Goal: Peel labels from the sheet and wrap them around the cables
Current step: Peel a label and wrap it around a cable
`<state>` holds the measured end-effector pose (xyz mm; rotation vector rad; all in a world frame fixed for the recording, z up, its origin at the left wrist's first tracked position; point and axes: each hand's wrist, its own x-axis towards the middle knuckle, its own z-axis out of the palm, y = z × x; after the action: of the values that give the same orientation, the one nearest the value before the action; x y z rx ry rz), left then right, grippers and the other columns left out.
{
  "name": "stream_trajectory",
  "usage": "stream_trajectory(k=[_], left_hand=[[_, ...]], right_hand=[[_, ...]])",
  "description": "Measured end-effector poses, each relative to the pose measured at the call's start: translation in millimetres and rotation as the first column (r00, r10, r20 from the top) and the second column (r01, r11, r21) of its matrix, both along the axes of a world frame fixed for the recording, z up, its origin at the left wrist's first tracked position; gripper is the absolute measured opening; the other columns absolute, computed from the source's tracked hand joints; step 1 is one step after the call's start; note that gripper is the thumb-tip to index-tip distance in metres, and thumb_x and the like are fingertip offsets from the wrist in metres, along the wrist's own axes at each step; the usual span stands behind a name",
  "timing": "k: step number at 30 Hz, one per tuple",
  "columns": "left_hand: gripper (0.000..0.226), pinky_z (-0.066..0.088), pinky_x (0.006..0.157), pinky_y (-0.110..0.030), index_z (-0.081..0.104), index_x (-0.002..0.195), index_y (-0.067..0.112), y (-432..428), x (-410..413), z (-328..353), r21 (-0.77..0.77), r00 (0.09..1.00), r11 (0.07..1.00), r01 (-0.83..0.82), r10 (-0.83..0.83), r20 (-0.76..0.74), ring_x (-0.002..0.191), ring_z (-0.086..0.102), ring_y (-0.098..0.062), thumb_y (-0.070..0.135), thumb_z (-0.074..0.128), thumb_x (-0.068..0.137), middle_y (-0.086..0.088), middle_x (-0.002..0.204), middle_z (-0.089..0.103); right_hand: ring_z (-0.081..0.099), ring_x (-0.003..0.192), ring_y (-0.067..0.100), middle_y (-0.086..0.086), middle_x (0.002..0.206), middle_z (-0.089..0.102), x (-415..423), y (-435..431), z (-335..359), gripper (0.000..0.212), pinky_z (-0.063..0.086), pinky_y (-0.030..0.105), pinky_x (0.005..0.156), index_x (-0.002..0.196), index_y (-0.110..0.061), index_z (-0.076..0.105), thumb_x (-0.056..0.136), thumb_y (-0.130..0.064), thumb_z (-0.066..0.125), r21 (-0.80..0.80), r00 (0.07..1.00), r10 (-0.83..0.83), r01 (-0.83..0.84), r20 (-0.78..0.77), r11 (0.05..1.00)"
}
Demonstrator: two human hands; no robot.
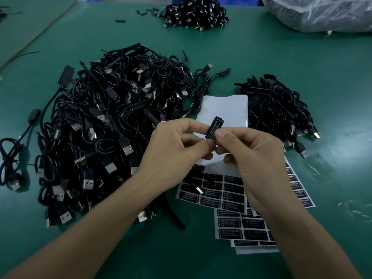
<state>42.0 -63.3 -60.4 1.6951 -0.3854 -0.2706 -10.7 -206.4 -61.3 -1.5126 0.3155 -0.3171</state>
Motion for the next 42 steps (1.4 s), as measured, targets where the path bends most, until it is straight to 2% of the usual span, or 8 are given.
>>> stream_trajectory(k=[8, 13, 18, 21, 25, 35, 42], left_hand=[[0.016, 0.061, 0.084, -0.047, 0.067, 0.098, 0.02, -0.4, -0.2, 1.7, 0.003, 1.0, 1.0, 0.005, -0.005, -0.015, 0.072, 0.077, -0.017, 0.016, 0.078, 0.087, -0.002, 0.074, 0.078], [0.021, 0.06, 0.085, -0.053, 0.067, 0.098, 0.021, -1.0, -0.7, 0.5, 0.005, 1.0, 1.0, 0.01, -0.01, -0.005, 0.074, 0.077, -0.02, 0.027, 0.078, 0.081, -0.002, 0.075, 0.078], [0.019, 0.06, 0.083, -0.052, 0.067, 0.092, 0.027, -2.1, -0.6, -0.8, 0.007, 1.0, 1.0, 0.008, -0.008, 0.005, 0.073, 0.077, -0.019, 0.032, 0.076, 0.076, -0.001, 0.073, 0.077], [0.018, 0.061, 0.083, -0.05, 0.067, 0.093, 0.026, -2.2, 0.1, -1.5, 0.001, 1.0, 1.0, 0.01, -0.01, -0.002, 0.073, 0.077, -0.018, 0.03, 0.077, 0.078, 0.0, 0.073, 0.077], [0.015, 0.061, 0.083, -0.046, 0.066, 0.095, 0.023, -1.7, 0.8, -2.3, -0.005, 1.0, 1.0, 0.022, -0.022, -0.01, 0.073, 0.077, -0.016, 0.017, 0.078, 0.087, -0.001, 0.073, 0.077], [0.017, 0.062, 0.08, -0.039, 0.066, 0.093, 0.025, -1.3, -0.5, -1.4, 0.005, 1.0, 1.0, 0.026, -0.026, 0.004, 0.072, 0.076, -0.016, 0.015, 0.078, 0.087, 0.001, 0.073, 0.077], [0.017, 0.062, 0.082, -0.044, 0.065, 0.093, 0.026, -1.1, -0.8, -1.2, 0.015, 1.0, 1.0, 0.024, -0.025, 0.005, 0.073, 0.077, -0.017, 0.015, 0.078, 0.087, 0.0, 0.074, 0.078]], right_hand=[[0.059, 0.06, 0.008, 0.008, 0.066, 0.07, -0.1, 2.7, 0.1, 0.011, 0.05, 0.017, 0.057, 0.081, -0.014, 0.078, 0.089, -0.019, 0.073, -0.064, 0.999, -0.031, 0.032, 0.018, 0.997], [0.058, 0.056, 0.004, 0.002, 0.061, 0.068, 0.4, 4.9, 0.8, 0.013, 0.048, 0.015, 0.057, 0.077, -0.014, 0.076, 0.089, -0.017, 0.073, -0.084, 0.998, -0.052, 0.055, 0.033, 0.995], [0.058, 0.053, 0.003, 0.0, 0.059, 0.068, 1.3, 6.7, 1.9, 0.015, 0.047, 0.014, 0.056, 0.074, -0.013, 0.075, 0.088, -0.016, 0.073, -0.09, 0.996, -0.072, 0.076, 0.042, 0.993], [0.058, 0.052, 0.003, -0.001, 0.058, 0.068, 1.7, 7.3, 2.0, 0.017, 0.047, 0.014, 0.056, 0.071, -0.014, 0.075, 0.088, -0.015, 0.073, -0.086, 0.996, -0.083, 0.086, 0.045, 0.992], [0.057, 0.051, 0.002, -0.003, 0.057, 0.067, 2.5, 8.0, 1.9, 0.02, 0.047, 0.013, 0.054, 0.068, -0.014, 0.074, 0.087, -0.011, 0.072, -0.078, 0.995, -0.088, 0.092, 0.048, 0.993], [0.057, 0.051, 0.002, -0.004, 0.056, 0.067, 3.2, 6.7, 4.7, 0.021, 0.047, 0.014, 0.055, 0.065, -0.016, 0.074, 0.086, -0.011, 0.073, -0.128, 0.996, -0.078, 0.083, 0.046, 0.988], [0.058, 0.051, 0.003, -0.003, 0.055, 0.067, 3.4, 5.7, 5.8, 0.019, 0.047, 0.015, 0.054, 0.066, -0.016, 0.074, 0.085, -0.013, 0.073, -0.146, 0.997, -0.077, 0.08, 0.025, 0.986]])
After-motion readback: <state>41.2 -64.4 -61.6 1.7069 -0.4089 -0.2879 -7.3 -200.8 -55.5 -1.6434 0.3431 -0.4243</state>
